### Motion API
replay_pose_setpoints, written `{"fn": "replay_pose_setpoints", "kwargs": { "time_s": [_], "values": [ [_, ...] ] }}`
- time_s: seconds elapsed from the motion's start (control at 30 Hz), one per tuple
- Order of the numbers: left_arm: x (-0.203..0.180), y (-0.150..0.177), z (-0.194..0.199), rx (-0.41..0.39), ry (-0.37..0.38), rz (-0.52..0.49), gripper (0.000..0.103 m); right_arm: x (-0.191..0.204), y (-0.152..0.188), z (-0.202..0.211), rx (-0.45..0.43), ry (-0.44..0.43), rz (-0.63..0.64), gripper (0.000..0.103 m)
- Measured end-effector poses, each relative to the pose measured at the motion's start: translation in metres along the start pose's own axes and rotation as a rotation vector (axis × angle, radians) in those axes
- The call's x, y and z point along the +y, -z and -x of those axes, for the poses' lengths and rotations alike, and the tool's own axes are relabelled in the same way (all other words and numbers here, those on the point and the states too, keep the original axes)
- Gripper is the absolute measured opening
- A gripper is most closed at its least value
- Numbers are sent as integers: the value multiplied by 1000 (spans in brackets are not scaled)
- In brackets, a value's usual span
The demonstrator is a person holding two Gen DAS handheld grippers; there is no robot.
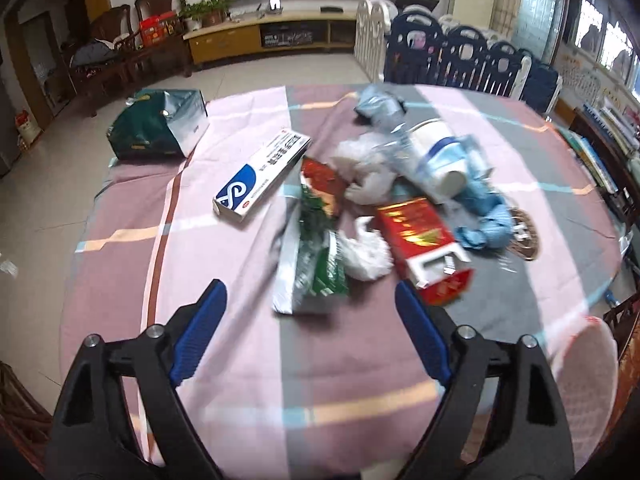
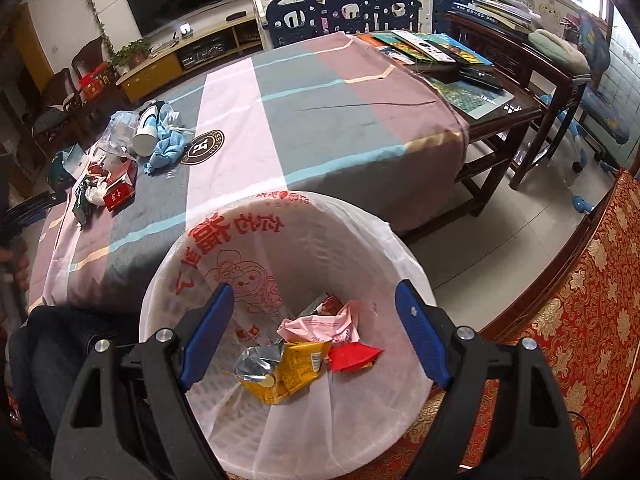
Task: Collect trash
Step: 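Grasp the green-red snack bag with the left gripper while the right grasps the red cigarette box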
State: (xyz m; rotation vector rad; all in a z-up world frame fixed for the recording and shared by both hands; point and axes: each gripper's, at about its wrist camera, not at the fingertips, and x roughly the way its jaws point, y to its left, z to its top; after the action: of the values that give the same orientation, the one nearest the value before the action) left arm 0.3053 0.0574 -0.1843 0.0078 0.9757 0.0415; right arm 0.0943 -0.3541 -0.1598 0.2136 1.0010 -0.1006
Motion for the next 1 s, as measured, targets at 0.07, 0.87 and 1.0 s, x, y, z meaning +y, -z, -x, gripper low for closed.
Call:
{"fn": "replay_pose_setpoints", "kwargs": {
  "time_s": [0.07, 0.87, 1.0],
  "values": [
    [2, -5, -22, 40, 28, -8, 76, 7, -5, -5, 7, -6, 0, 81],
    [46, 66, 62, -47, 200, 207, 12, 298, -110, -162, 45, -186, 326, 81],
    [59, 74, 41, 57, 200, 251, 12, 318, -112, -189, 71, -118, 365, 81]
  ]
}}
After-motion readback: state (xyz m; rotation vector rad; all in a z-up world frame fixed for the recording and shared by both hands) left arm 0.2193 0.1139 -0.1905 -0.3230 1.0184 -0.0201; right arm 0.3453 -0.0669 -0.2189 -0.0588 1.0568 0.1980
